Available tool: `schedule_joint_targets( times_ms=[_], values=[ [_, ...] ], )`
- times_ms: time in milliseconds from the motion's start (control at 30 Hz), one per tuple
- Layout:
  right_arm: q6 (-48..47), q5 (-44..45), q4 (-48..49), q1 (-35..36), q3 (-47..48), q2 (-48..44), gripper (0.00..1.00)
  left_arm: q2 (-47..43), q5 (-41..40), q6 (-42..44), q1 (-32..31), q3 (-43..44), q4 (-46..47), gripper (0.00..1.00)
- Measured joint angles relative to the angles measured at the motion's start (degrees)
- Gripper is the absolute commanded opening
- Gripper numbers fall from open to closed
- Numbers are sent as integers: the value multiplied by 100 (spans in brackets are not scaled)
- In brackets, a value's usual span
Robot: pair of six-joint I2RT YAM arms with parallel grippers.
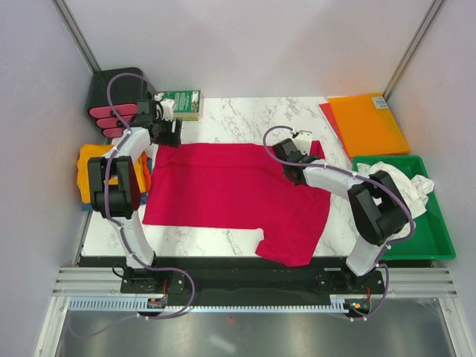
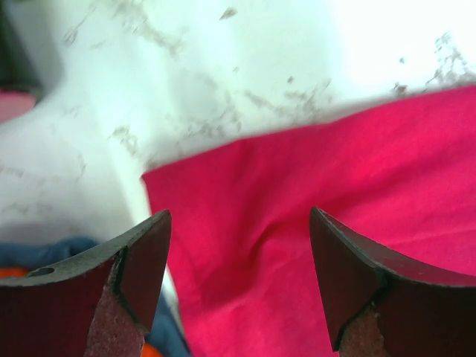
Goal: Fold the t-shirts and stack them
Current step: Fold the tshirt
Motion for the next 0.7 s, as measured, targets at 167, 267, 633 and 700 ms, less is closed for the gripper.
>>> schedule_joint_targets(
  times_ms=[167, 267, 633, 700],
  values=[
    [-330, -262, -15, 7, 101, 367, 0, 448, 44, -42, -190, 345, -31, 79],
    [-505, -476, 9, 9, 162, 417, 4, 634, 96, -68, -197, 363, -109, 79],
    [-717, -1082, 146, 313, 299, 417, 11, 820, 136, -142, -177, 363, -264, 78],
    [-715, -1187, 151, 422, 299, 417, 11, 833, 81, -144, -177, 363, -278, 78]
  ],
)
